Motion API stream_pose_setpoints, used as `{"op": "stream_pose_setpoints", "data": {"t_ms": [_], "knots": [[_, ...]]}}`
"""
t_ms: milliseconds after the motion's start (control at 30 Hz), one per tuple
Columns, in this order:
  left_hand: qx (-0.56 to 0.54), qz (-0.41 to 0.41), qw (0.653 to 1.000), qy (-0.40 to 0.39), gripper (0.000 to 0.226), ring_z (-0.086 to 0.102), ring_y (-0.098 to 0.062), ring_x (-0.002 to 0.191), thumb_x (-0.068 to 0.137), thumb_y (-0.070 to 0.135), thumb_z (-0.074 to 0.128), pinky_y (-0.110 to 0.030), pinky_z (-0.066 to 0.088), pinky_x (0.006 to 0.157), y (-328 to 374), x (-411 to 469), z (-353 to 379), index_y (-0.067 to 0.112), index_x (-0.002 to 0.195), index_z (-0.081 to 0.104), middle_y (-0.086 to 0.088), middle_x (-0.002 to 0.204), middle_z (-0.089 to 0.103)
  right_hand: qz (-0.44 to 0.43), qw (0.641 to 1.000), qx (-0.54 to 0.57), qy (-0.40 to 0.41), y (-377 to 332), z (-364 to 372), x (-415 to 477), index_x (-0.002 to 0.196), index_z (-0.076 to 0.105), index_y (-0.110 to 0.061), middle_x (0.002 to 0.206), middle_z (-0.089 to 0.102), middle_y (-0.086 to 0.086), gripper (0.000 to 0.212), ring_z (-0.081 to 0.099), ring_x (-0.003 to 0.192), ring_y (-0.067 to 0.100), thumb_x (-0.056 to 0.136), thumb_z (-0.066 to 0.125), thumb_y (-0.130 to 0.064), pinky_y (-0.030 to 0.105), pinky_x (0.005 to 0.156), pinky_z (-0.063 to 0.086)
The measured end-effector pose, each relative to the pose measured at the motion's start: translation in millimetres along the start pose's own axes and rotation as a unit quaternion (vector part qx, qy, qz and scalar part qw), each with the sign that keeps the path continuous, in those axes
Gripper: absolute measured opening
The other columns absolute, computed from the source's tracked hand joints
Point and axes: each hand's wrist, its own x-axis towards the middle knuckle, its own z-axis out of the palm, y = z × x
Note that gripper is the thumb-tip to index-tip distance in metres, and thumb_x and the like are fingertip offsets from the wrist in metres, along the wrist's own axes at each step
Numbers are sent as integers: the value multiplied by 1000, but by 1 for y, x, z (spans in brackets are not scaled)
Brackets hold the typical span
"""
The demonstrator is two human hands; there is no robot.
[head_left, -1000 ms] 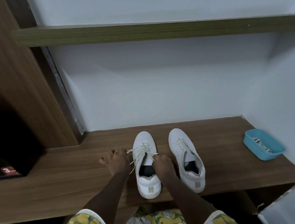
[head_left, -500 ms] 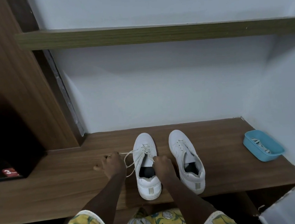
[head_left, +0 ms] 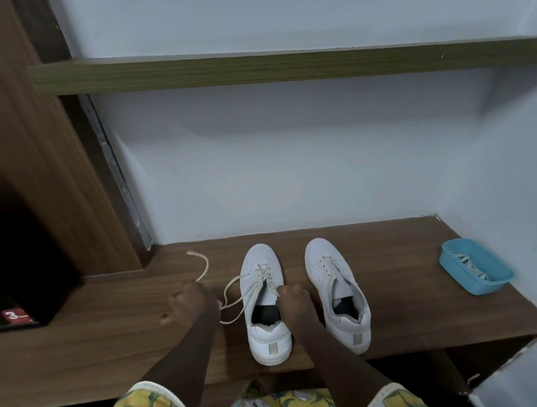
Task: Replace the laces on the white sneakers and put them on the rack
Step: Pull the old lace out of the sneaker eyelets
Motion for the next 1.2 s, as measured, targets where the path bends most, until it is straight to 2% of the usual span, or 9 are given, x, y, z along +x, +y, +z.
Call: {"op": "stream_pose_setpoints", "data": {"t_ms": [133,300,400,500,600,700,867,1033,1200], "knots": [[22,-6,999,-40,24,52,-36,109,92,18,48,-53,36,101,-6,6,1,4,97,67,-22,102,66,7,1000,-12,-2,-3,0,-1,117,57,-2,114,61,16,26,62,103,27,98,39,-5,30,77,47],[83,10,989,-123,50,62,-31,98,85,57,41,-50,43,95,-18,18,40,17,93,70,-10,100,69,-1,1000,-20,-17,-5,-6,1,118,56,-1,118,60,15,27,60,108,28,98,39,-3,32,84,49],[106,105,982,-118,47,60,-22,93,89,48,31,-37,41,87,-5,0,37,22,87,70,1,91,66,-12,1000,-8,-10,-9,-9,2,113,59,-3,114,62,13,24,61,104,26,99,42,-14,30,79,49],[156,221,957,-107,47,59,-16,98,90,59,35,-36,31,84,18,-32,14,29,89,71,5,93,67,-6,999,35,14,-13,-10,4,107,63,-5,106,65,10,37,62,99,24,101,39,-33,28,73,44],[197,306,925,-108,48,60,-19,98,95,55,32,-34,32,80,27,-43,13,28,99,70,0,98,69,-14,998,61,32,-15,-9,9,112,62,-7,113,63,10,34,61,102,22,102,35,-24,27,84,46],[210,314,916,-136,47,63,-21,94,98,51,30,-33,40,81,33,-43,18,25,101,69,-1,97,69,-19,997,67,18,-20,-9,12,121,58,-5,121,60,11,32,56,110,21,102,35,-16,24,92,40],[193,346,907,-144,43,63,-21,92,99,39,33,-30,43,73,27,-38,27,17,99,70,-5,100,67,6,996,92,16,-21,-3,14,115,58,1,117,59,20,30,56,108,32,99,35,-8,24,76,33],[135,372,902,-172,39,61,-27,93,99,34,34,-36,45,79,11,-41,31,10,96,65,-11,98,66,15,994,102,30,-23,-6,20,117,62,-4,116,64,13,31,61,104,24,99,38,-13,25,83,44],[78,323,923,-193,34,63,-30,89,100,30,37,-36,46,71,4,-42,36,7,98,62,-14,94,67,-6,993,105,46,-24,-6,22,121,63,-11,116,67,10,30,63,103,22,98,43,-16,27,91,47]]}}
